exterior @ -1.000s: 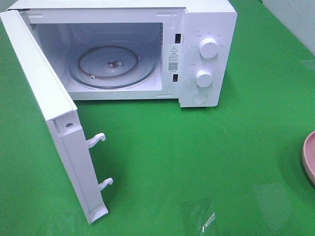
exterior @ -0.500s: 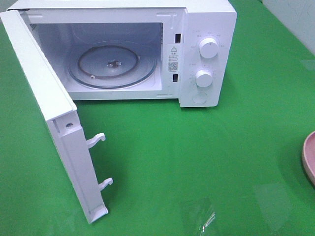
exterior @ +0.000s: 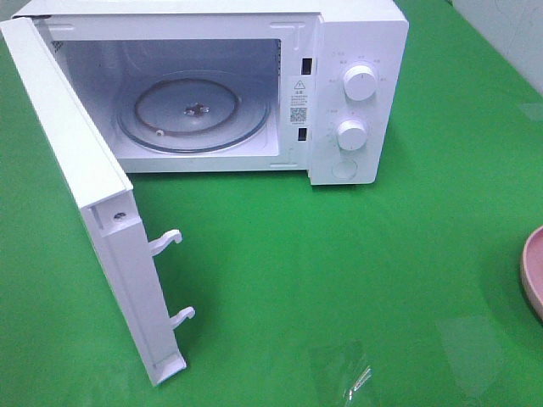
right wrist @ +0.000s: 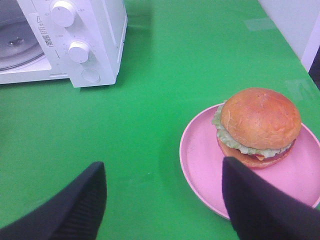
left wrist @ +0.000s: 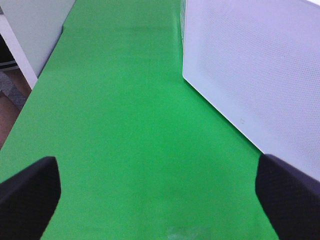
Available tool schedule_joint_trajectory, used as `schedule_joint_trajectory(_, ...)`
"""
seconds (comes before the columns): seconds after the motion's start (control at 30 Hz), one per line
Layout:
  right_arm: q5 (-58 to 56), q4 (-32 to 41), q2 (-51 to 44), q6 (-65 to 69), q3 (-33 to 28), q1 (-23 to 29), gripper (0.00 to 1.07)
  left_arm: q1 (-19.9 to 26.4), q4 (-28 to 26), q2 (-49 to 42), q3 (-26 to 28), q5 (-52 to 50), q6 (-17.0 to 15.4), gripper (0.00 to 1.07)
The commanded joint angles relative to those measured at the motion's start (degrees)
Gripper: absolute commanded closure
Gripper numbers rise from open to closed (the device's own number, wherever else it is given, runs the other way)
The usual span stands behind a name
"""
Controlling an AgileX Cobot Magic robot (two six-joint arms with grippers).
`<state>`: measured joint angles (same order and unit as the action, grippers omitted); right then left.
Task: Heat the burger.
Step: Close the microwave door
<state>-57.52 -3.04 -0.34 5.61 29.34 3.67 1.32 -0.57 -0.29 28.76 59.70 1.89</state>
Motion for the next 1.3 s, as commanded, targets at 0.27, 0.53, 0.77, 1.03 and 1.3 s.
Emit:
schedule_joint_trajectory(0.27, 0.0, 0.1, -1.3, -0.8, -0.2, -0.3, 0.44, 0.1, -0.1, -1.0, -0.1, -0.3, 0.1, 0.09)
schedule_joint_trajectory(0.53, 0.0, 0.1, -1.3, -0.8, -0.2, -0.3, 0.44, 0.1, -0.1, -0.9, 1.5, -2.1, 0.1, 0.09)
schedule_joint_trajectory(0.77, 0.0, 0.1, -1.3, -0.8, -0.2, -0.3, 0.44, 0.1, 0.1, 4.7, 2.6, -8.9, 0.1, 0.26)
schedule_joint_trajectory(1.03, 0.0, 0.1, -1.3, -0.8, -0.2, -0.3, 0.44, 0.1, 0.2, 12.9, 2.6, -19.1, 0.1, 0.52)
schedule_joint_trajectory(1.3, 0.0, 0.1, -1.3, -0.8, -0.2, -0.3, 0.44, 0.1, 0.6, 27.7, 2.3, -29.0, 0.2, 1.07)
